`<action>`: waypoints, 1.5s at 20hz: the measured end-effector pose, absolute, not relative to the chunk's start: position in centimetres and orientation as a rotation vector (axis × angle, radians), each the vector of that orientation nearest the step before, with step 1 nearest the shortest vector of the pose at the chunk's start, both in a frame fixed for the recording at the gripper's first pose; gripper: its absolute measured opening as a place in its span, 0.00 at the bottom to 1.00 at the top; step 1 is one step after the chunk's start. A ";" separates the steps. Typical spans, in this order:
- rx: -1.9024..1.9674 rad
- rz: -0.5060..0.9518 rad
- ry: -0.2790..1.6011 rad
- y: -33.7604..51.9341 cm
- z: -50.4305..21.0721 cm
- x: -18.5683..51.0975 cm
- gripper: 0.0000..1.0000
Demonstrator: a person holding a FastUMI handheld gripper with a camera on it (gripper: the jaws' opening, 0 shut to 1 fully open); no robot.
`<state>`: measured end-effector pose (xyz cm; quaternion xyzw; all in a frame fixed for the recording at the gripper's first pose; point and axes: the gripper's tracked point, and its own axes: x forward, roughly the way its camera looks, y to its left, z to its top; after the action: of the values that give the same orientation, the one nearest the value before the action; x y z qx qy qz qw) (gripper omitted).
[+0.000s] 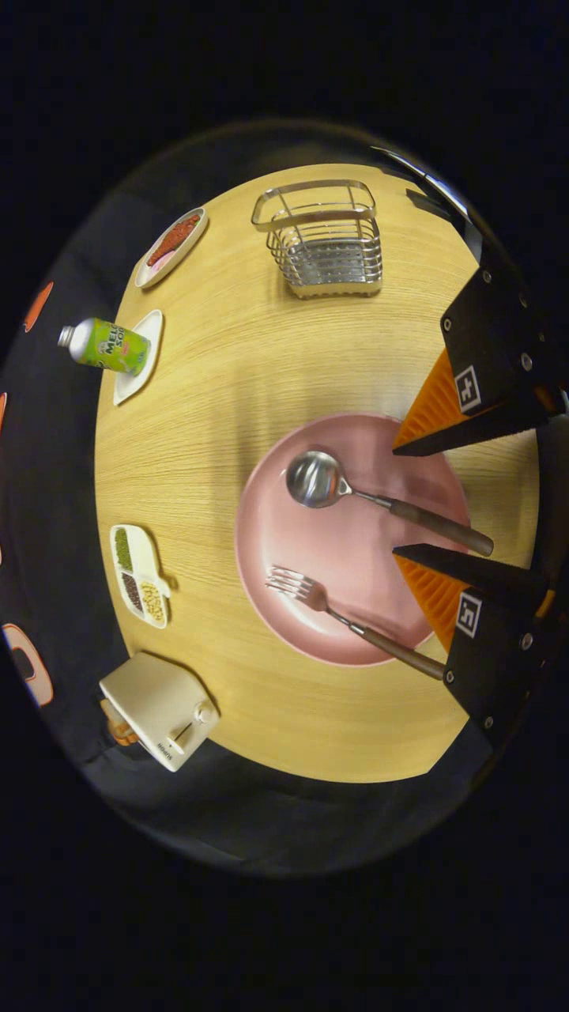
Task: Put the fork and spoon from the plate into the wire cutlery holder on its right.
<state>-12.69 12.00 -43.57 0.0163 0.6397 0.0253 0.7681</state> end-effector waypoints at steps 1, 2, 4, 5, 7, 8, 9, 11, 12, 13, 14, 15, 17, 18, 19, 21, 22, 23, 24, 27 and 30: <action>0.056 0.046 1.403 12.4 -44.0 -12.8 0.64; 0.068 0.032 1.416 12.6 -44.4 -12.9 0.61; 0.079 -0.004 1.466 12.5 -45.2 -13.4 0.53; 0.099 -0.012 1.486 12.7 -45.5 -13.4 0.48; 0.118 -0.031 1.516 12.7 -45.9 -13.3 0.36; 0.121 -0.037 1.530 12.6 -46.1 -13.4 0.33; 0.123 -0.048 1.543 12.5 -46.2 -13.4 0.26; 0.129 -0.050 1.556 12.3 -46.2 -13.4 0.15; 0.128 -0.042 1.554 12.3 -46.4 -13.3 0.14; 0.126 -0.032 1.561 12.2 -46.3 -13.3 0.10; 0.129 -0.018 1.555 12.3 -46.1 -13.3 0.08; 0.123 0.001 1.546 12.2 -45.7 -13.1 0.06; 0.108 0.031 1.510 11.8 -44.7 -12.8 0.05; 0.099 0.037 1.489 11.5 -44.1 -12.7 0.05; 0.092 0.044 1.472 11.1 -43.5 -12.5 0.05; 0.086 0.057 1.439 10.1 -42.1 -12.3 0.05; 0.083 0.058 1.419 9.5 -41.3 -12.2 0.05; 0.078 0.056 1.399 8.7 -40.4 -12.0 0.05; 0.077 0.051 1.377 7.9 -39.5 -11.8 0.05; 0.072 0.023 1.332 4.6 -37.3 -11.6 0.05; 0.081 -0.010 1.317 1.1 -36.1 -12.1 0.05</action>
<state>-12.10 1.07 -36.06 0.0374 0.6117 -0.0047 0.7902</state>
